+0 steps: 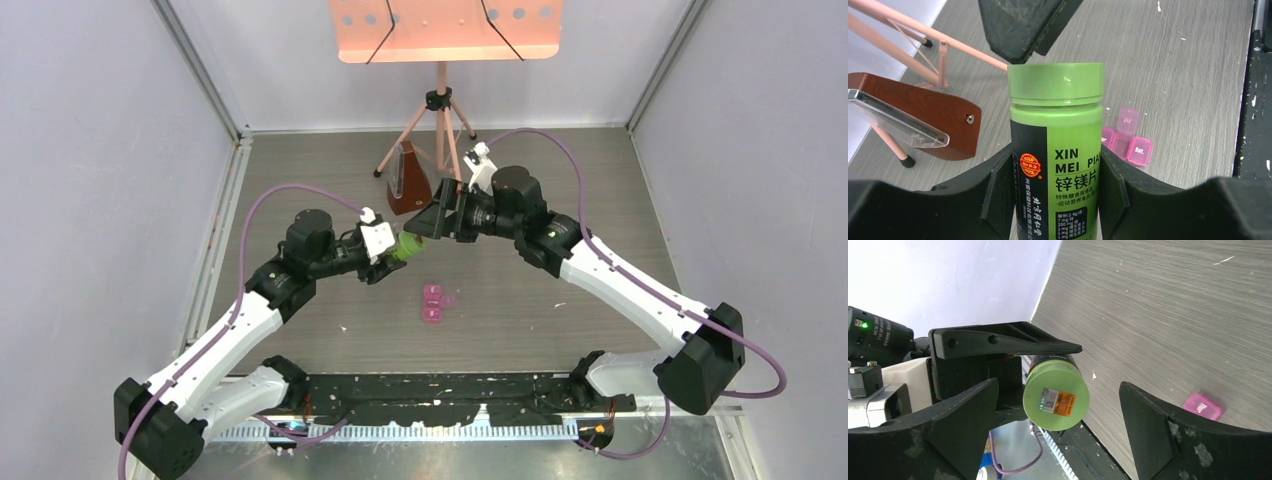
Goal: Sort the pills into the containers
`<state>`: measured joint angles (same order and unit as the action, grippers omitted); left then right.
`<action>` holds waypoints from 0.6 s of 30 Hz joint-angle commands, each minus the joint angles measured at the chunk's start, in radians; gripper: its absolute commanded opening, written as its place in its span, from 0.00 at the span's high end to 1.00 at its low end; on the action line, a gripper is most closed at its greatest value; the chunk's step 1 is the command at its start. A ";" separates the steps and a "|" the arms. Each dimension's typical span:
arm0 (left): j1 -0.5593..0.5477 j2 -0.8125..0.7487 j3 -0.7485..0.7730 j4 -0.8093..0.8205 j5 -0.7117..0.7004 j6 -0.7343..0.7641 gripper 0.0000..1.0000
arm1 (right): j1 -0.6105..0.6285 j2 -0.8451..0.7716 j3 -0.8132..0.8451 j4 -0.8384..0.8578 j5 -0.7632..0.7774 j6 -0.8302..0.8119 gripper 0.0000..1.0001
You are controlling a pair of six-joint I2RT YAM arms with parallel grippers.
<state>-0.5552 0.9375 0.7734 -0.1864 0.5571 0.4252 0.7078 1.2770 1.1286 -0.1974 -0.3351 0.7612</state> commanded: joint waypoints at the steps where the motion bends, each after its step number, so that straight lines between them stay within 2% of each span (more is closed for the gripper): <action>1: -0.003 -0.024 0.003 0.095 -0.019 -0.017 1.00 | 0.013 0.014 -0.019 0.118 -0.052 0.089 0.01; 9: -0.003 -0.021 0.004 0.101 -0.012 -0.023 1.00 | 0.014 0.036 -0.019 0.112 -0.056 0.068 0.01; 11: -0.003 -0.020 0.004 0.101 -0.009 -0.023 1.00 | 0.015 0.047 -0.010 0.109 -0.065 0.060 0.05; 15: -0.003 -0.019 0.007 0.099 -0.011 -0.024 1.00 | 0.014 0.067 0.020 0.097 -0.102 0.034 0.21; 18: -0.003 -0.020 0.004 0.106 -0.014 -0.029 1.00 | 0.015 0.065 0.021 0.094 -0.114 0.011 0.26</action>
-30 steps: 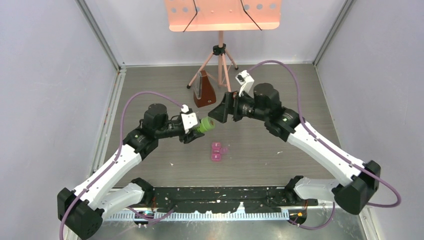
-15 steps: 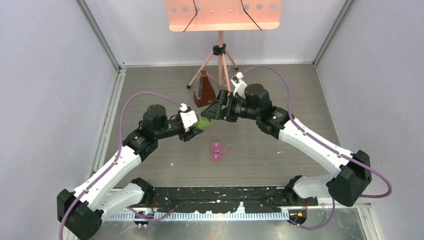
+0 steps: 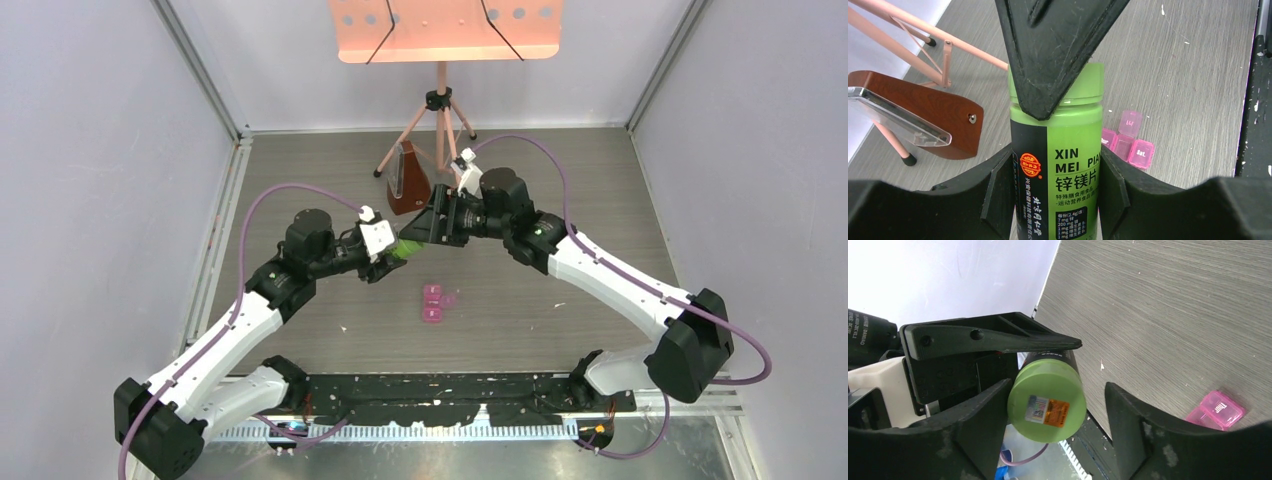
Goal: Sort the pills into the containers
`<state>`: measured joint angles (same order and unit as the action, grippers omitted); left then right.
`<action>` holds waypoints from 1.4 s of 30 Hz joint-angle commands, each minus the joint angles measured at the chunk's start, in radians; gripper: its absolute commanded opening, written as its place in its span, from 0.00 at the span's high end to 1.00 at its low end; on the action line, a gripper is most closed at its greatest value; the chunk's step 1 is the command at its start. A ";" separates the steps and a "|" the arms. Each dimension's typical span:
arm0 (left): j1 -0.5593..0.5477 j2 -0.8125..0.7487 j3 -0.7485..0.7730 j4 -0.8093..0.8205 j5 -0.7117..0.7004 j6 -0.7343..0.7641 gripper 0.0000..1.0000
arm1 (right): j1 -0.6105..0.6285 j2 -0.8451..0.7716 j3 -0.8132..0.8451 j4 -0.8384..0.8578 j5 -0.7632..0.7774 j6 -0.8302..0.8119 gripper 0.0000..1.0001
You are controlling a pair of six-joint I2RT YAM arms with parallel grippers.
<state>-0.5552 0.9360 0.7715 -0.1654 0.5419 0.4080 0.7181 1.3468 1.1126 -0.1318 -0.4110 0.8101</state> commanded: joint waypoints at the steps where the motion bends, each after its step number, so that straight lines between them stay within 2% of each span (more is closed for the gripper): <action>1: -0.003 -0.017 0.008 0.084 -0.001 -0.012 1.00 | 0.004 -0.006 0.037 0.028 -0.049 -0.040 0.29; 2: -0.003 -0.016 0.009 0.082 -0.002 -0.012 1.00 | 0.004 -0.007 0.035 0.028 -0.052 -0.048 0.33; 5: -0.003 -0.012 0.011 0.077 0.008 -0.012 1.00 | 0.002 -0.012 0.036 0.014 -0.062 -0.076 0.60; 7: -0.003 -0.012 0.008 0.073 0.027 -0.011 1.00 | 0.001 -0.019 0.047 0.000 -0.065 -0.120 0.66; 11: -0.003 -0.031 0.026 0.024 0.107 -0.038 1.00 | -0.002 -0.042 0.078 -0.014 -0.090 -0.328 0.69; 14: -0.003 -0.053 0.038 -0.002 0.190 -0.092 1.00 | -0.013 -0.086 0.088 -0.008 -0.161 -0.473 0.79; 20: -0.003 -0.108 -0.019 0.040 0.283 -0.134 1.00 | -0.023 -0.208 0.011 0.087 -0.230 -0.748 0.82; 24: -0.003 -0.098 -0.011 0.050 0.443 -0.183 1.00 | -0.025 -0.280 -0.056 0.176 -0.337 -0.944 0.75; 28: -0.002 -0.064 0.020 0.006 0.498 -0.192 1.00 | -0.025 -0.287 -0.003 0.124 -0.375 -1.019 0.76; 30: -0.003 -0.070 0.012 0.018 0.466 -0.183 1.00 | -0.025 -0.280 0.014 0.091 -0.357 -1.020 0.77; 33: -0.003 -0.086 -0.008 0.035 0.372 -0.153 1.00 | -0.026 -0.285 0.009 0.080 -0.226 -0.969 0.74; 34: -0.003 -0.088 -0.013 0.036 0.332 -0.148 1.00 | -0.026 -0.286 -0.001 0.077 -0.188 -0.928 0.74; 38: -0.003 -0.083 -0.038 0.035 0.214 -0.117 1.00 | -0.043 -0.299 -0.046 0.038 0.129 -0.759 0.71; 42: -0.003 -0.074 -0.085 0.061 0.130 -0.105 1.00 | -0.113 -0.274 -0.107 -0.055 0.279 -0.574 0.71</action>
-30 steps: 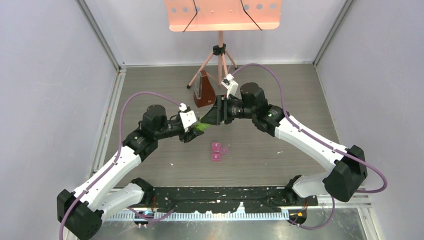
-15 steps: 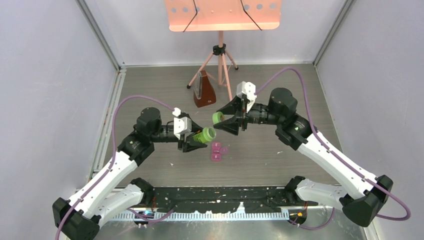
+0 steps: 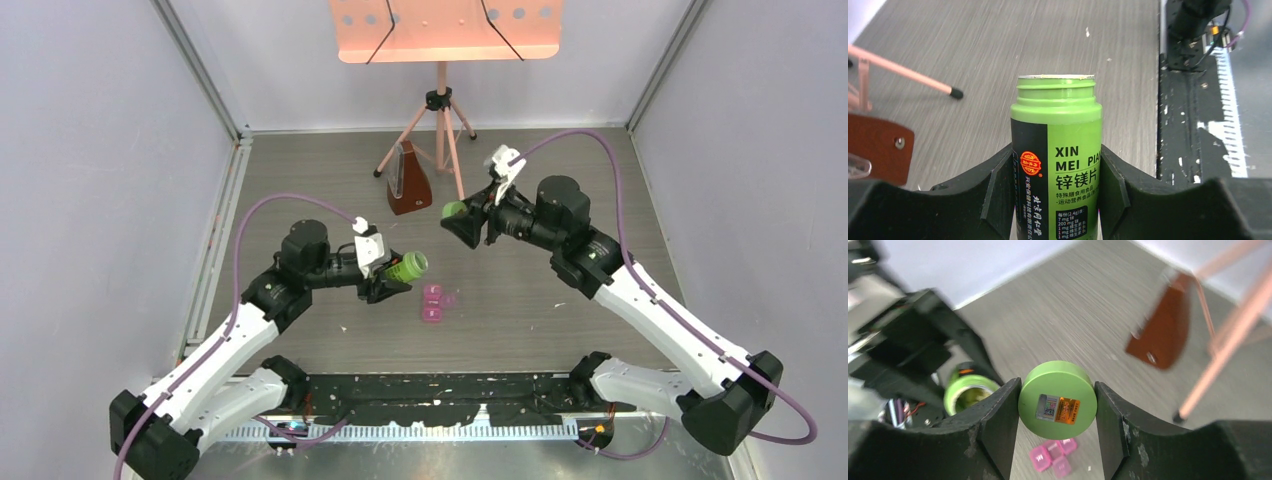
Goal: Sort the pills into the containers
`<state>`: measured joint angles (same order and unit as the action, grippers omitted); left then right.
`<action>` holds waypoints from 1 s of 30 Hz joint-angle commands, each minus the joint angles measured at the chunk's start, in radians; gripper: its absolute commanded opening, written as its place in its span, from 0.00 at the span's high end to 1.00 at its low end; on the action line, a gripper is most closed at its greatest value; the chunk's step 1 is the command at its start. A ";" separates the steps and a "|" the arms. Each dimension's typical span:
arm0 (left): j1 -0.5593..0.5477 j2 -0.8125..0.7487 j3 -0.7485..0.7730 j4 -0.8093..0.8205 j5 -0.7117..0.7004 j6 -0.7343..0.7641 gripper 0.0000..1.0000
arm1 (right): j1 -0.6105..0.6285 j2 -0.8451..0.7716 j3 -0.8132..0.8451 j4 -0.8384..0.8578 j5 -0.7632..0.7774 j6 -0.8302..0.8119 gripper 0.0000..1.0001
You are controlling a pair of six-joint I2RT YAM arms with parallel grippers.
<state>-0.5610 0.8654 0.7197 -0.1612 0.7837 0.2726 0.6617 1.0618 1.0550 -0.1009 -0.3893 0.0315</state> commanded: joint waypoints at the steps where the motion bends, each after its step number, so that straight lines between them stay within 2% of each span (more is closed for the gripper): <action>1: 0.003 -0.004 -0.046 0.067 -0.126 0.032 1.00 | -0.089 0.020 -0.080 -0.122 0.273 0.261 0.71; 5: 0.003 -0.007 -0.088 0.104 -0.150 0.022 1.00 | -0.189 0.059 -0.213 -0.197 0.378 0.397 0.73; 10: 0.001 -0.001 -0.114 0.114 -0.150 0.015 1.00 | -0.272 0.148 -0.327 -0.221 0.548 0.454 0.72; 18: 0.001 0.008 -0.114 0.100 -0.151 0.018 1.00 | -0.342 0.362 -0.335 -0.176 0.546 0.426 0.70; 20: 0.001 0.006 -0.114 0.097 -0.151 0.019 1.00 | -0.343 0.394 -0.312 -0.203 0.587 0.426 0.62; 21: 0.001 0.003 -0.116 0.096 -0.153 0.018 1.00 | -0.343 0.410 -0.294 -0.216 0.612 0.426 0.51; 22: 0.001 0.003 -0.115 0.095 -0.155 0.019 1.00 | -0.343 0.416 -0.278 -0.235 0.615 0.416 0.46; 23: 0.001 0.002 -0.114 0.091 -0.155 0.019 1.00 | -0.343 0.425 -0.270 -0.243 0.598 0.406 0.37; 27: 0.001 0.005 -0.096 0.053 -0.154 0.026 1.00 | -0.343 0.437 -0.206 -0.321 0.555 0.346 0.23; 29: 0.001 0.005 -0.090 0.040 -0.153 0.031 1.00 | -0.342 0.426 -0.182 -0.352 0.556 0.333 0.12; 30: 0.001 0.007 -0.088 0.035 -0.152 0.032 1.00 | -0.341 0.408 -0.172 -0.356 0.555 0.330 0.11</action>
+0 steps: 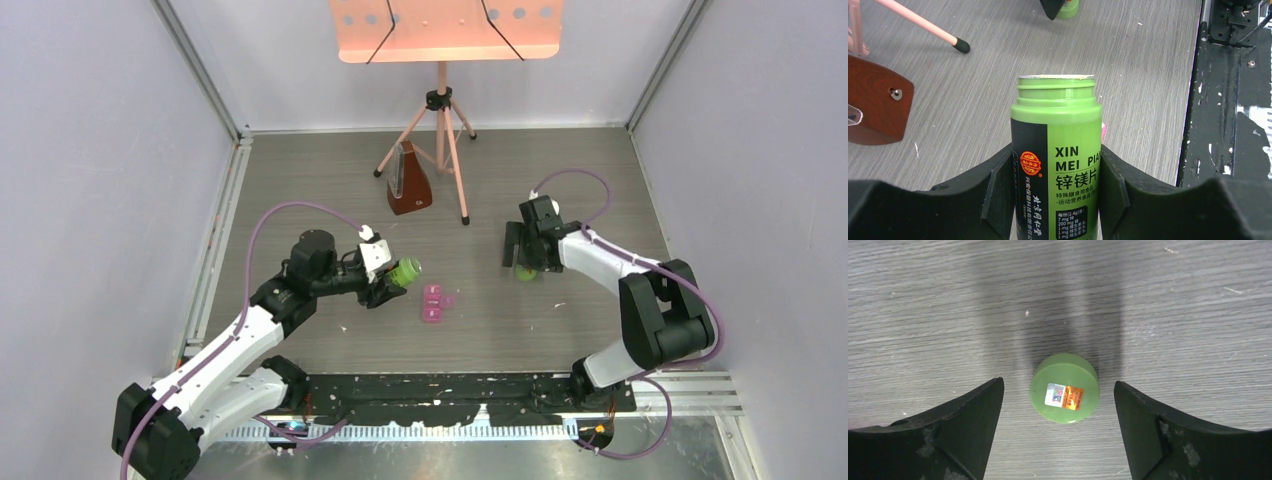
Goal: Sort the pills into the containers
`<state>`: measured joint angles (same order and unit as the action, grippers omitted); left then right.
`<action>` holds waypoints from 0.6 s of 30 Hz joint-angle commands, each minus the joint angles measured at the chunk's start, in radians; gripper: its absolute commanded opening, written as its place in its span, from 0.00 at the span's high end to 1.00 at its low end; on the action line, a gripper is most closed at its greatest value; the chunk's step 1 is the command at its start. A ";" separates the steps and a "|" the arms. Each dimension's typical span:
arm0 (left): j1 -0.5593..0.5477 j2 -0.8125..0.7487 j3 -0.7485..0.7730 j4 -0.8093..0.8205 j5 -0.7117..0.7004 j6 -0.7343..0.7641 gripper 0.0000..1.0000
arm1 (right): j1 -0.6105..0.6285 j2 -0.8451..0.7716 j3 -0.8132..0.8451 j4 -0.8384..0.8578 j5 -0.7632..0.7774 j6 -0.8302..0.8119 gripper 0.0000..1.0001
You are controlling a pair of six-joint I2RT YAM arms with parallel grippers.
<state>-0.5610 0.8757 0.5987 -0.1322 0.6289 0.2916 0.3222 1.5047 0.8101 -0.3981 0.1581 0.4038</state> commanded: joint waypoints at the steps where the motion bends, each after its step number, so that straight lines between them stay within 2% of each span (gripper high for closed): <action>1: 0.001 -0.004 0.034 0.002 0.002 0.015 1.00 | 0.000 -0.048 0.075 -0.064 0.005 -0.045 0.10; 3: 0.001 -0.005 0.035 -0.007 0.000 0.015 1.00 | 0.009 -0.089 0.083 -0.064 -0.023 -0.055 0.09; 5: 0.001 -0.005 0.033 -0.013 -0.001 0.013 1.00 | 0.026 -0.132 0.088 -0.051 -0.094 -0.069 0.15; 8: 0.001 -0.004 0.027 -0.013 -0.005 0.006 1.00 | 0.047 -0.154 0.092 -0.026 -0.350 -0.084 0.24; 12: 0.001 -0.005 0.020 -0.012 -0.013 -0.001 1.00 | 0.091 -0.150 0.037 0.079 -0.605 -0.018 0.28; 14: 0.001 -0.005 0.018 -0.012 -0.015 -0.005 1.00 | 0.142 -0.148 0.012 0.156 -0.644 0.027 0.28; 18: 0.001 0.001 0.014 -0.006 -0.018 -0.023 1.00 | 0.249 -0.088 0.009 0.201 -0.651 0.112 0.30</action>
<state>-0.5610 0.8757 0.5987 -0.1696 0.6170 0.2905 0.4938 1.3739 0.8219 -0.3012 -0.3782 0.4225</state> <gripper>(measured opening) 0.535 0.717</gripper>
